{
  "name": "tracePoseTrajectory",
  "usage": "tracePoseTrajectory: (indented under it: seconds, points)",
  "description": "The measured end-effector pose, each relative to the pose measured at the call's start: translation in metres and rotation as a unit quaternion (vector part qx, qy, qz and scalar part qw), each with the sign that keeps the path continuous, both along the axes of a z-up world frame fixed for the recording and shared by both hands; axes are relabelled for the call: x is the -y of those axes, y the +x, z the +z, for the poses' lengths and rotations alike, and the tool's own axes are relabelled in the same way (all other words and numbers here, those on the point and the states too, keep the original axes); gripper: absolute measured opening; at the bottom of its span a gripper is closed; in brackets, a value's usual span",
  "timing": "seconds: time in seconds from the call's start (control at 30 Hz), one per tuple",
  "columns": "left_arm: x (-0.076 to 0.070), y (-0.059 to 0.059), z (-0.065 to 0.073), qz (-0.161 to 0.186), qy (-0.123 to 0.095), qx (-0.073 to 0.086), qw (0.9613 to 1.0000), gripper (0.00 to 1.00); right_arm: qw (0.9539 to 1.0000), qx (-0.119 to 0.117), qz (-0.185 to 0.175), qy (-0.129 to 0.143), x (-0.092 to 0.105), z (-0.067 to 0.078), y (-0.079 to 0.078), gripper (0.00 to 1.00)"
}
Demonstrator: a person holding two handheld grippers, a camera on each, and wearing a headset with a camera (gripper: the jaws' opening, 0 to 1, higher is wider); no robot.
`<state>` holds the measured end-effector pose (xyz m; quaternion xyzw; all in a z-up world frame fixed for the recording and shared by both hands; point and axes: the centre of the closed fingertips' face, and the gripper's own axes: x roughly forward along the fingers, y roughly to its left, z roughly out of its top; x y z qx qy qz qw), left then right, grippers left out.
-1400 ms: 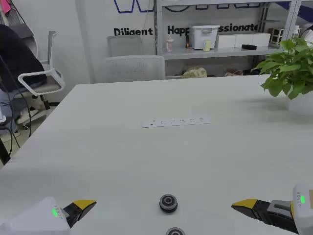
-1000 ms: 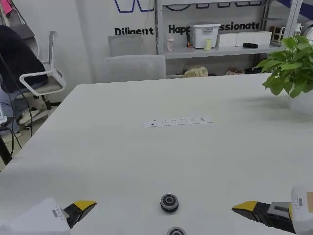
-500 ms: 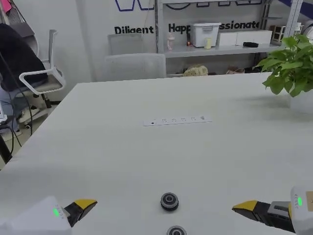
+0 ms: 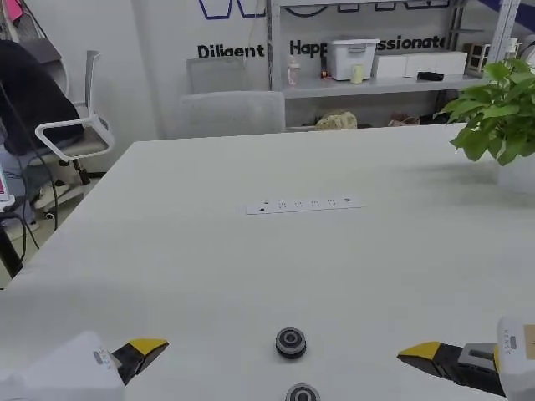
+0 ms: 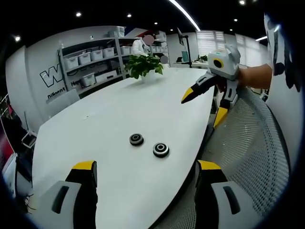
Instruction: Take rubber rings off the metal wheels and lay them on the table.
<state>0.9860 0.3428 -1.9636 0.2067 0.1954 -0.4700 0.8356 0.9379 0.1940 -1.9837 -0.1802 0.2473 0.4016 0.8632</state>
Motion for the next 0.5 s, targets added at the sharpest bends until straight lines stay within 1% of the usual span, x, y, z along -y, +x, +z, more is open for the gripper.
tracePoseTrajectory:
  seconds: [0.13, 0.23, 0.5]
  points:
    - [0.0002, -0.0003, -0.0007, -0.001, 0.001, -0.003, 1.0, 0.83, 1.0, -0.001, -0.004, -0.002, 0.0018, -0.0006, 0.001, 0.68]
    - [0.0007, -0.0014, -0.0017, -0.003, 0.0, -0.008, 1.0, 0.83, 1.0, 0.001, -0.003, -0.002, 0.0014, -0.0001, 0.0009, 0.69]
    - [0.001, -0.0016, -0.0015, -0.002, -0.007, -0.017, 0.9998, 0.83, 1.0, -0.003, -0.001, 0.001, 0.0005, -0.0007, 0.0006, 0.7]
